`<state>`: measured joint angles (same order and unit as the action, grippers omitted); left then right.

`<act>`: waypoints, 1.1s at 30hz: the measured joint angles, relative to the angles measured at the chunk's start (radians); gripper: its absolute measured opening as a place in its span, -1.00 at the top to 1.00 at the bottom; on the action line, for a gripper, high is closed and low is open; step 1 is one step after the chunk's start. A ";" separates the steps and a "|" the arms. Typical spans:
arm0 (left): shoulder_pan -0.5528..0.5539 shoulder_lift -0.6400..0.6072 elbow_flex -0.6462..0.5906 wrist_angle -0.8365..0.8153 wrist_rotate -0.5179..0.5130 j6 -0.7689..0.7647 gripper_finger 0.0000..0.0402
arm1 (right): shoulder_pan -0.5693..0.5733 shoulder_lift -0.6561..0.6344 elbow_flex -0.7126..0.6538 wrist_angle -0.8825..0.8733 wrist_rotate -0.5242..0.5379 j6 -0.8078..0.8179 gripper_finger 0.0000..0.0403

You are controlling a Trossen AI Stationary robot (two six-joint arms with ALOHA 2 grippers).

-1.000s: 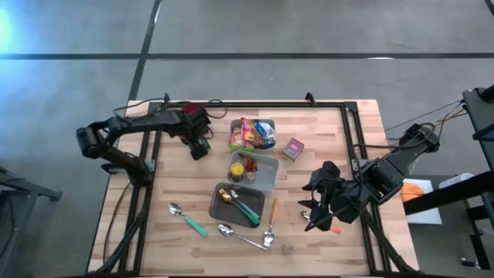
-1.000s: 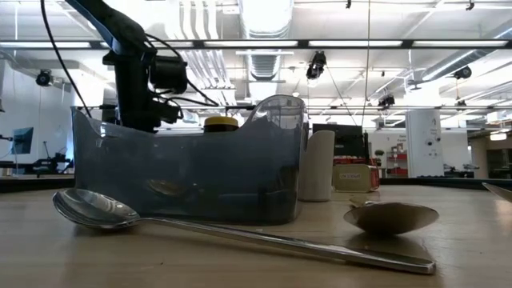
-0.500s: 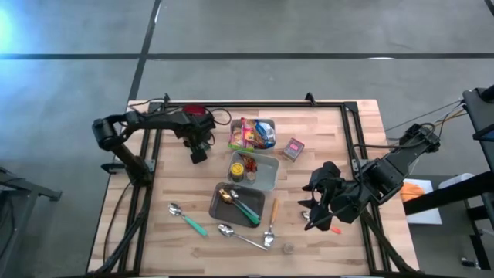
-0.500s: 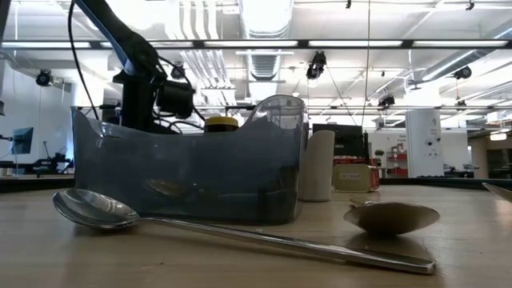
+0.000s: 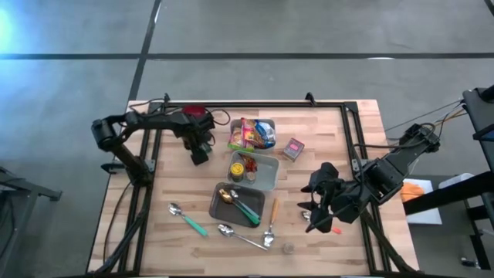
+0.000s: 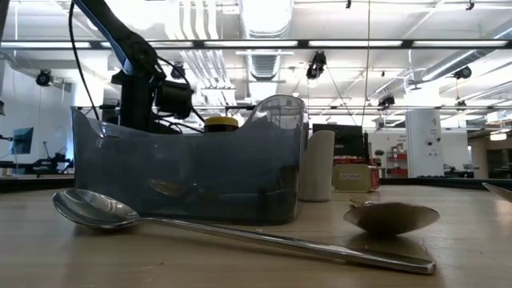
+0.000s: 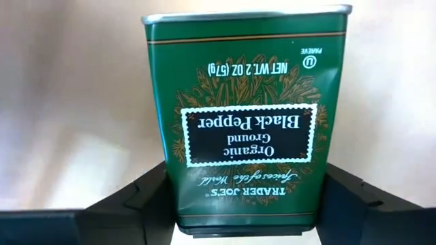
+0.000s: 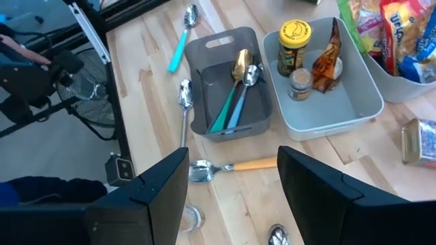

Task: Pick & Place Food Item
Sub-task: Put the black seasoning can into the bottom gray bin

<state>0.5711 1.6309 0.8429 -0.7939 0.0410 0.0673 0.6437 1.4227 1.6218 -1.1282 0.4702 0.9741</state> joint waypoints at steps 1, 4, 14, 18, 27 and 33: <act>-0.002 -0.004 0.000 -0.013 0.036 -0.021 -0.26 | 0.000 0.000 -0.001 0.000 0.000 -0.016 -0.10; -0.002 -0.015 0.010 -0.053 0.153 -0.077 -0.26 | -0.001 0.000 -0.013 0.000 0.001 -0.142 -0.10; -0.003 -0.168 0.028 -0.163 0.561 -0.295 -0.26 | -0.067 0.035 -0.021 0.146 0.004 -0.642 -0.10; -0.020 -0.284 0.029 -0.171 0.707 -0.452 -0.26 | -0.095 0.072 -0.021 0.215 0.003 -0.932 -0.10; -0.229 -0.420 0.155 -0.168 0.671 -0.827 -0.26 | -0.200 0.204 0.034 0.289 0.003 -1.274 -0.10; -0.417 -0.379 0.284 -0.088 0.632 -0.872 -0.26 | -0.227 0.315 0.176 0.290 0.002 -1.396 -0.10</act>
<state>0.1543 1.2522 1.1269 -0.8818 0.6728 -0.8048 0.4172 1.7376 1.7975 -0.8381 0.4726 -0.4215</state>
